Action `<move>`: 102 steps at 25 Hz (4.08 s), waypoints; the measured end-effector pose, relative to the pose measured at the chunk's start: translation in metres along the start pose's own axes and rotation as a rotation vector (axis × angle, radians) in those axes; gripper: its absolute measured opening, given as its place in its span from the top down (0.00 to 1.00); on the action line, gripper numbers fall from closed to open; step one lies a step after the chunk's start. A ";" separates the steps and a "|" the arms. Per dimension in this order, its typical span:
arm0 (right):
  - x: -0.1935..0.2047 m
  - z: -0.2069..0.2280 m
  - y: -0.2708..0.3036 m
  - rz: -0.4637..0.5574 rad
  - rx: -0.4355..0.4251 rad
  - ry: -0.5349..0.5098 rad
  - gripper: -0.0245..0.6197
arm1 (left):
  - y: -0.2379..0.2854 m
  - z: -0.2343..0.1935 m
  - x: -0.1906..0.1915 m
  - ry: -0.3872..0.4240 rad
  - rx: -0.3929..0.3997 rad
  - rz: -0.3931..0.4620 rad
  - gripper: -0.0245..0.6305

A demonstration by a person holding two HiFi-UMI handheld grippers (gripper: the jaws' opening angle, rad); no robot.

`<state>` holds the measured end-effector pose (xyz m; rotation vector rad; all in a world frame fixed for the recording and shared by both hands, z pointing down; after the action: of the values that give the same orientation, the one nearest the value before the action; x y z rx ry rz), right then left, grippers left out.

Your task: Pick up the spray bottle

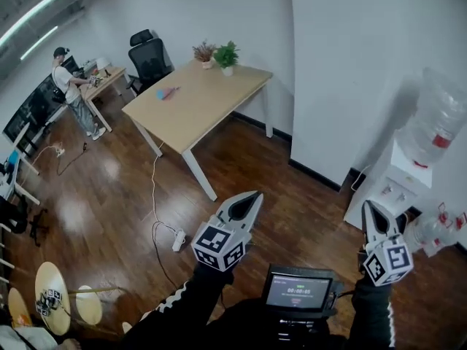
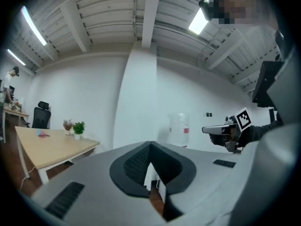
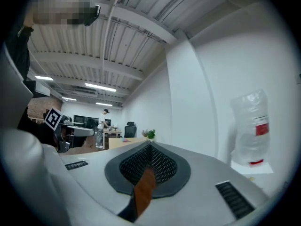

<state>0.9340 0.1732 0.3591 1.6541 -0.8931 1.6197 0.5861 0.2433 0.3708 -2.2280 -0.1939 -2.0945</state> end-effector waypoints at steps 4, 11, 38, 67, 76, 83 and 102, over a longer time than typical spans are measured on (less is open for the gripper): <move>-0.008 0.030 0.137 0.011 -0.149 0.003 0.95 | 0.039 -0.090 -0.016 -0.004 -0.145 0.007 0.96; -0.020 0.051 0.342 0.013 -0.362 0.025 0.95 | 0.054 -0.231 -0.046 -0.041 -0.448 0.026 0.96; 0.010 -0.221 1.195 -0.039 -0.580 0.060 0.95 | 0.135 -1.062 -0.074 -0.086 -0.655 0.020 0.96; 0.037 -0.221 1.817 -0.095 -0.229 0.141 0.95 | 0.554 -1.722 -0.110 -0.082 -0.138 -0.235 0.95; 0.060 -0.152 1.912 -0.110 -0.114 0.187 0.95 | 0.722 -1.802 -0.116 -0.026 -0.125 -0.256 0.94; 0.077 -0.157 2.020 -0.152 0.025 0.142 0.95 | 0.839 -1.905 -0.106 0.058 0.130 -0.380 0.94; 0.202 -0.033 2.151 -0.431 0.100 0.389 0.89 | 1.031 -1.929 0.033 0.119 0.140 -0.994 0.39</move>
<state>-0.8682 -1.0060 0.5364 1.4023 -0.2427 1.6129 -1.1679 -1.0506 0.5578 -2.1061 -1.6602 -2.4376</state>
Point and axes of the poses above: the fingertips, and each gripper's own axes: y forward along the fingers, z to its right, x out of its underside, the point moved 9 cm from there along -y, backward along the fingers, and after that the axes turned 15 degrees about -x, right-handed, at the moved point
